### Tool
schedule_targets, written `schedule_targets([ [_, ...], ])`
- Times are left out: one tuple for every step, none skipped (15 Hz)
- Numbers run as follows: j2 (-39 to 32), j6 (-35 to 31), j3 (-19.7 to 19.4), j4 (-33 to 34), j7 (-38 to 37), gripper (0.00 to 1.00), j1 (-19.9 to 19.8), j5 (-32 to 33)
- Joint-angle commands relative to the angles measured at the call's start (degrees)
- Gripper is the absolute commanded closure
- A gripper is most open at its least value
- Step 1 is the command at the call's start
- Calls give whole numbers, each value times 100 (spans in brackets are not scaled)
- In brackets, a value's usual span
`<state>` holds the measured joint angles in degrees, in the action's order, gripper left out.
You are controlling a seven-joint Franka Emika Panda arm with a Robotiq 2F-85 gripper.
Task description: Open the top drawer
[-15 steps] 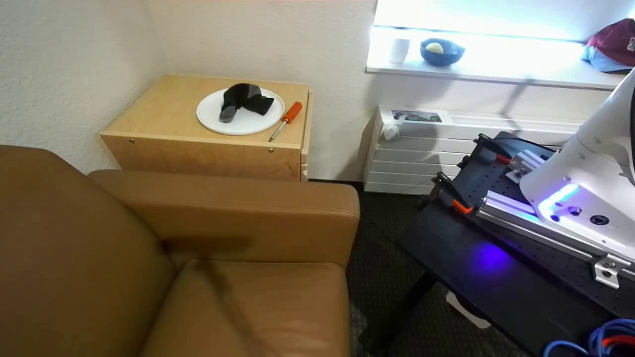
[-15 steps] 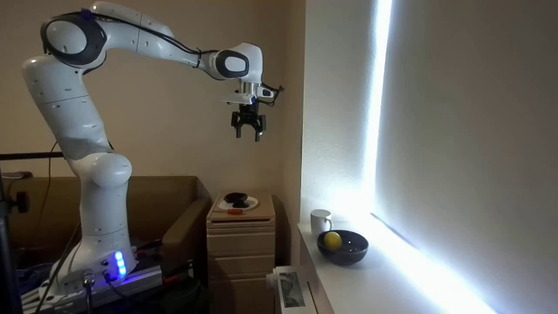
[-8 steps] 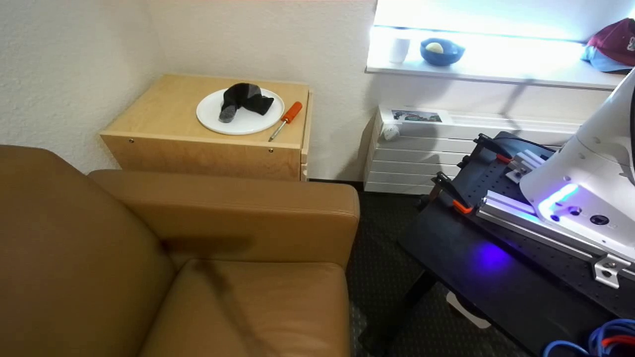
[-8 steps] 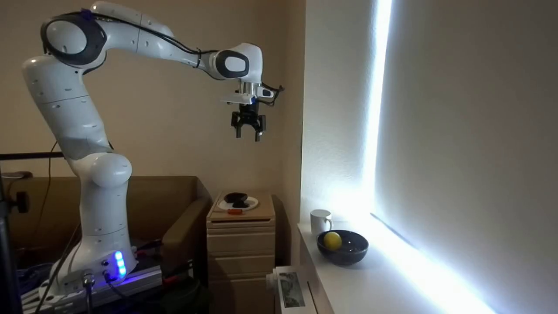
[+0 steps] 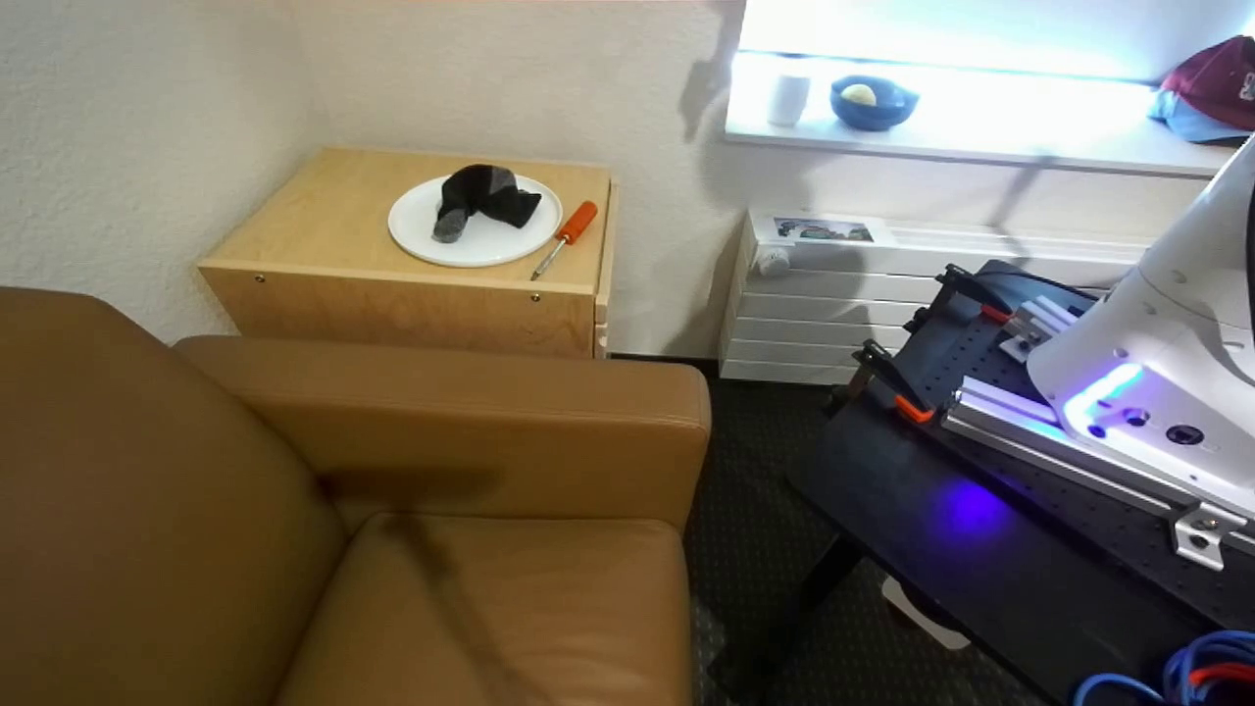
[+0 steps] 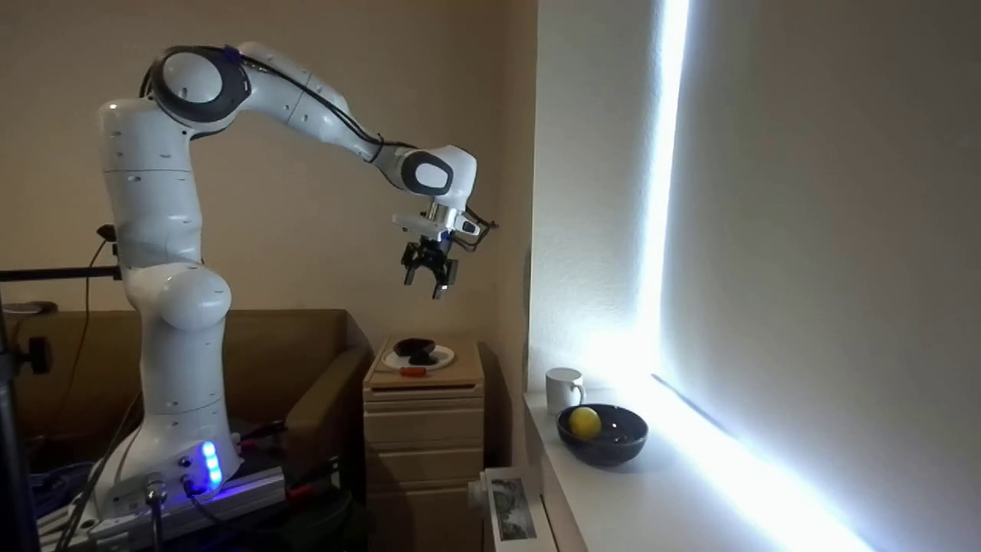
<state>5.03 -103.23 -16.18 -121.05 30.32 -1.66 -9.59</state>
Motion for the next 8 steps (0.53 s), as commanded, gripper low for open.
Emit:
schedule_targets([
  [-523,40,392,-19,58,0,-136,-357],
  [-637,25,477,-8,2,0,-162,-385],
  [-694,84,541,18,41,0,-191,-435],
  [-690,106,580,33,72,0,-233,-482],
  [-673,11,636,-19,-20,0,-226,-338],
  [-706,12,662,-17,-21,0,-232,-359],
  [-705,14,668,-15,-21,0,-240,-365],
  [-698,18,666,-9,-20,0,-250,-366],
])
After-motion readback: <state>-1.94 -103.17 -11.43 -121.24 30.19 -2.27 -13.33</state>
